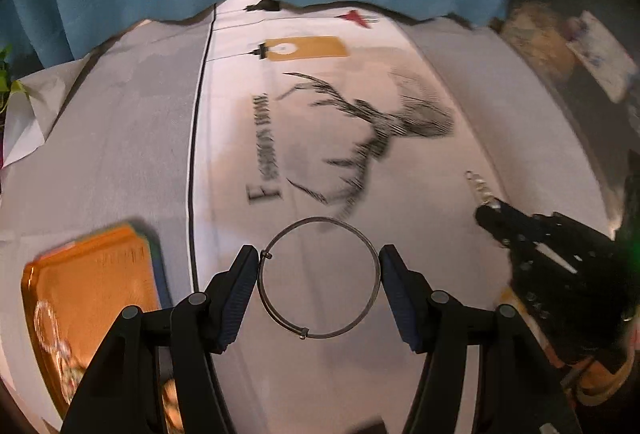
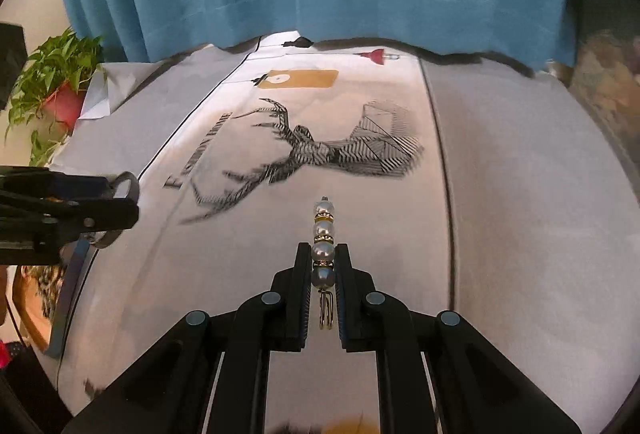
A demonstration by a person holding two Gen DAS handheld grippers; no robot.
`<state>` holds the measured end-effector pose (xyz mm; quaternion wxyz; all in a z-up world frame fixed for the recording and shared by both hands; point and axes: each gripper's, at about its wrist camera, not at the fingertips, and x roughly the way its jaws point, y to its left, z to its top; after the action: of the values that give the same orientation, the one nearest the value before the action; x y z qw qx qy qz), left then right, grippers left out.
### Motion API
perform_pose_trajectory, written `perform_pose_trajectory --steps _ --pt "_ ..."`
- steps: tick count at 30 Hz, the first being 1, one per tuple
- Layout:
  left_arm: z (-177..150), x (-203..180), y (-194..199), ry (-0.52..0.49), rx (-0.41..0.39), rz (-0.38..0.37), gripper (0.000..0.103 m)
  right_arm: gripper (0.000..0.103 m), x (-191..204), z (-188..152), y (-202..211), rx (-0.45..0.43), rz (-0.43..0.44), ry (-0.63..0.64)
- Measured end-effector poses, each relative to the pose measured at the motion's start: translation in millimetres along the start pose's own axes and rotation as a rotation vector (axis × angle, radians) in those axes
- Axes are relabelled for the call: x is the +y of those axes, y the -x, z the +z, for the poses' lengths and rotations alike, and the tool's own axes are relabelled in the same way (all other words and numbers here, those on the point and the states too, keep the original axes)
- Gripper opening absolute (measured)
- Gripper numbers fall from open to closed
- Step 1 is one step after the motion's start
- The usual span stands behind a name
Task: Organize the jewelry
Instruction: 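Carry the silver bangle in the left tool while the right tool carries the pearl pin to the tray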
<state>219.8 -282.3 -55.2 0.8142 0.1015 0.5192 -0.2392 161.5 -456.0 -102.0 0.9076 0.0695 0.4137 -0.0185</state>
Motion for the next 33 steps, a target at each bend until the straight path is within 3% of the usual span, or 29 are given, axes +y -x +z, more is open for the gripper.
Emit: perform_pose_trajectory --steps 8,16,33 --pt "-65.3 -17.8 65.8 -0.028 -0.056 0.008 0.058 0.012 25.3 -56.1 76.9 -0.033 -0.011 -0.040" --pt "-125.3 -9.3 133.2 -0.010 -0.124 0.014 0.058 0.012 60.4 -109.2 151.1 -0.082 -0.014 -0.024" --pt "-236.4 9.0 242.4 0.029 -0.287 0.046 0.058 0.012 130.4 -169.5 272.6 -0.207 0.021 0.048"
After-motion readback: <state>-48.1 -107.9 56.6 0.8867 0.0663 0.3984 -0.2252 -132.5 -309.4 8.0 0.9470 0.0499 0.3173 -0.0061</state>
